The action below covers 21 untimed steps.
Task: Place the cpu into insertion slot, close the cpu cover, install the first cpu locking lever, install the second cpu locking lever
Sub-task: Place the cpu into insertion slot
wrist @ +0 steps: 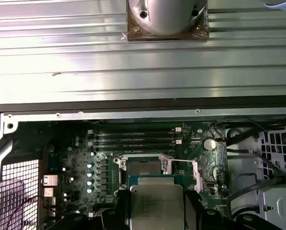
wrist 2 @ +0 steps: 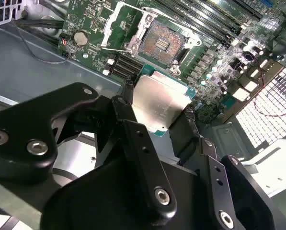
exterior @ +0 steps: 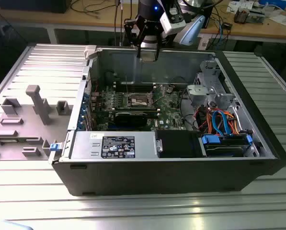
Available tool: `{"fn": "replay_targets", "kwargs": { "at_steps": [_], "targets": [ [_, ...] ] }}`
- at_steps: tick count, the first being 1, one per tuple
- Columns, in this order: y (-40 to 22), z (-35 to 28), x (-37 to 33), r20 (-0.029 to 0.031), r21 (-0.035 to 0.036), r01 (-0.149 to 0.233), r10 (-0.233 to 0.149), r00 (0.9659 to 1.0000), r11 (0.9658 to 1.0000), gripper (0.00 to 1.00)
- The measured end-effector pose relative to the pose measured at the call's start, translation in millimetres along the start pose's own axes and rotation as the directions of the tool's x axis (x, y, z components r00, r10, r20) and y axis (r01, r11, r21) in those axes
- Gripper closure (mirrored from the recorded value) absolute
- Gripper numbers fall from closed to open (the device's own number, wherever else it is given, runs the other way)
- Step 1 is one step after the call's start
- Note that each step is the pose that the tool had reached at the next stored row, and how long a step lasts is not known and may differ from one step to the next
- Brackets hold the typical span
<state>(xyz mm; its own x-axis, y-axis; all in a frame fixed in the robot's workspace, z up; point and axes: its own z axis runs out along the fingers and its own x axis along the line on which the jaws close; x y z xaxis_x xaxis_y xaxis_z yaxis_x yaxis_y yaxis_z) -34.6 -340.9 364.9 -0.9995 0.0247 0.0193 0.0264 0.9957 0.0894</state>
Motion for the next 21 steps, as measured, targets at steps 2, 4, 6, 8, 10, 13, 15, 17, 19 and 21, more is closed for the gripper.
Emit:
{"fn": "replay_targets", "kwargs": {
  "at_steps": [2, 4, 6, 8, 10, 13, 15, 17, 19, 21],
  "targets": [
    [0.0, 0.0, 0.0, 0.0000, 0.0000, 0.000, 0.000, 1.0000, 1.0000, 0.46],
    [0.0, 0.0, 0.0, 0.0000, 0.0000, 0.000, 0.000, 1.0000, 1.0000, 0.46],
    [0.0, 0.0, 0.0, 0.0000, 0.0000, 0.000, 0.000, 1.0000, 1.0000, 0.46],
    [-0.1, 0.0, 0.0, 0.0000, -0.0001, 0.000, 0.000, 1.0000, 1.0000, 0.46],
    [-0.9, -0.1, 0.0, 0.0000, 0.0000, 0.000, 0.000, 1.0000, 1.0000, 0.46],
    [-1.3, -0.1, 0.0, 0.0002, -0.0001, -0.003, 0.003, 1.0000, 1.0000, 0.46],
    [-1.4, -0.1, -0.1, 0.0014, -0.0003, -0.016, 0.016, 0.9999, 0.9999, 0.46],
    [-1.4, 0.0, -0.1, 0.0028, -0.0007, -0.032, 0.032, 0.9995, 0.9995, 0.46],
    [-1.4, 0.2, -0.1, 0.0048, -0.0012, -0.054, 0.054, 0.9985, 0.9985, 0.46],
    [-1.4, 0.2, 0.0, 0.0049, -0.0012, -0.055, 0.055, 0.9985, 0.9985, 0.46]
  ]
}}
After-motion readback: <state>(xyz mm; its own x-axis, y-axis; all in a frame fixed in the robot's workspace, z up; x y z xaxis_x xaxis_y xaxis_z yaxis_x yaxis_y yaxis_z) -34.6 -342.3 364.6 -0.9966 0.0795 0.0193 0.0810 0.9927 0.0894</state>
